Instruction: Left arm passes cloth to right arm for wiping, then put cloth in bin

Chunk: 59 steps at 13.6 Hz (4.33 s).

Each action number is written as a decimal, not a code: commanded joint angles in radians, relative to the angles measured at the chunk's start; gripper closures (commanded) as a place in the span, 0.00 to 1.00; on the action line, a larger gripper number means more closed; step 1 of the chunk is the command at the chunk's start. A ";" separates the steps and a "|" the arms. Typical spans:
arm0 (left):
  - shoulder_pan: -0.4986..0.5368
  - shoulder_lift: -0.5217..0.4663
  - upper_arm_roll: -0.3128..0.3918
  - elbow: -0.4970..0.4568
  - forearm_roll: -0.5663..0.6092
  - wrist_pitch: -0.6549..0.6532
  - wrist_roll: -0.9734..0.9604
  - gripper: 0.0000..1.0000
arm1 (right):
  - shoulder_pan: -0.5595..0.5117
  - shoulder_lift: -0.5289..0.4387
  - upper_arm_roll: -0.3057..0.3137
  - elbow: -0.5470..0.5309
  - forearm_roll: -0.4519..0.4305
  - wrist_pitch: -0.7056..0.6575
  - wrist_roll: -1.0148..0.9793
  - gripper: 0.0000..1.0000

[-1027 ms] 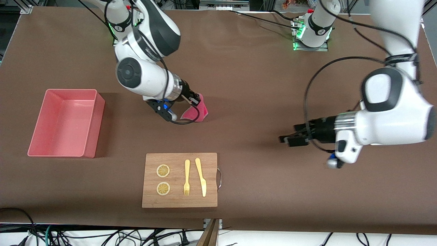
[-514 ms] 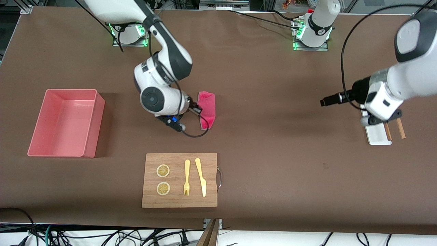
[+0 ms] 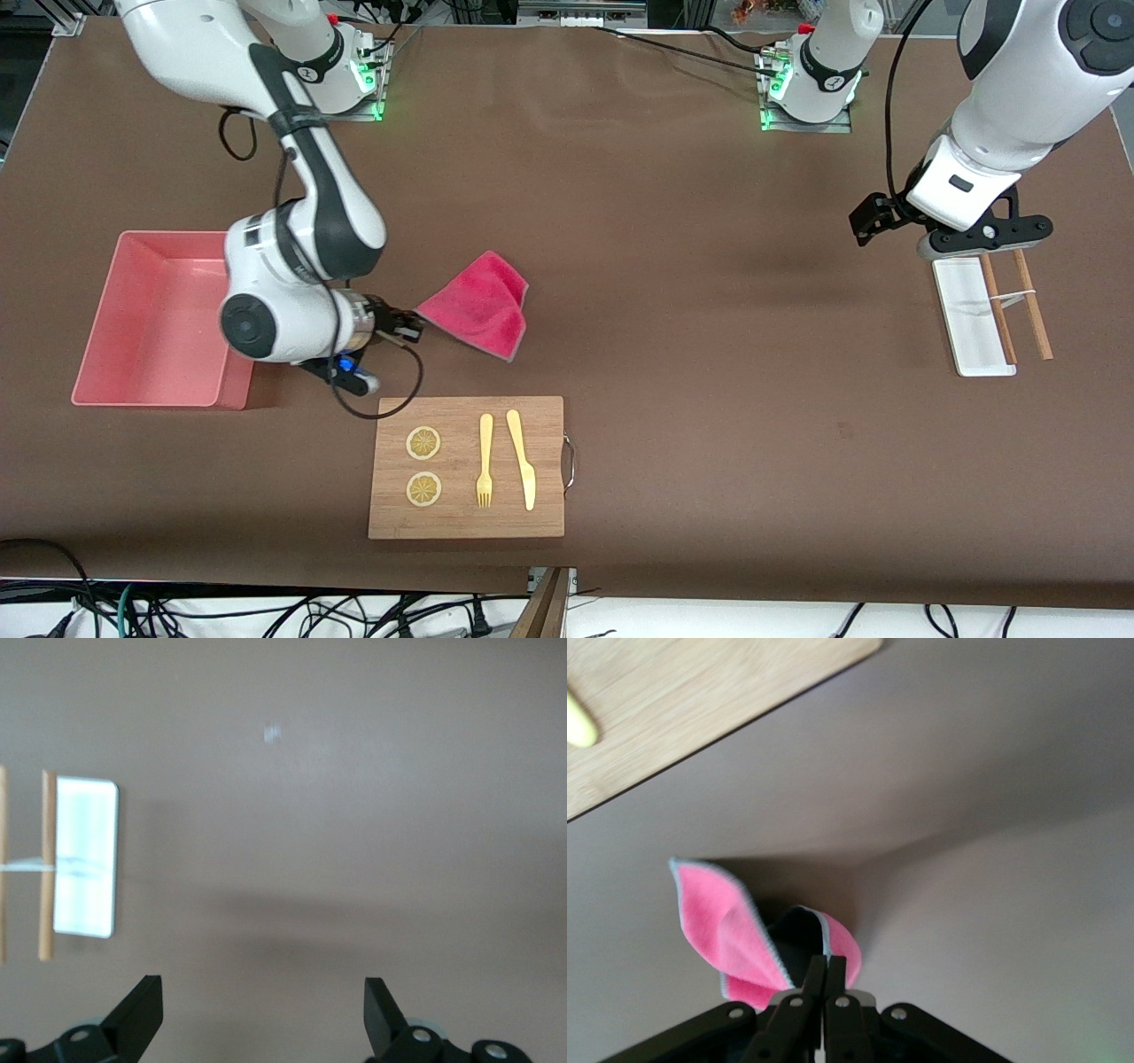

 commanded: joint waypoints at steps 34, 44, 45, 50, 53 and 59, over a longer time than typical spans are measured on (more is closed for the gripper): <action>-0.030 0.110 0.168 0.366 -0.096 -0.335 0.326 0.00 | 0.262 0.095 0.018 0.013 -0.092 0.277 0.356 1.00; 0.002 0.127 0.173 0.383 -0.103 -0.348 0.360 0.00 | 0.015 0.072 -0.108 0.010 -0.151 0.003 -0.294 1.00; 0.007 0.130 0.173 0.383 -0.102 -0.348 0.359 0.00 | 0.013 0.069 -0.140 0.010 -0.151 -0.013 -0.356 1.00; 0.011 0.144 0.173 0.426 -0.073 -0.338 0.359 0.00 | 0.013 -0.020 -0.251 0.017 -0.150 -0.142 -0.547 1.00; 0.027 0.147 0.171 0.429 -0.070 -0.337 0.360 0.00 | 0.015 -0.108 -0.284 0.026 -0.148 -0.289 -0.573 1.00; 0.027 0.159 0.168 0.431 -0.070 -0.337 0.359 0.00 | 0.012 -0.146 -0.361 0.369 -0.151 -0.751 -0.606 1.00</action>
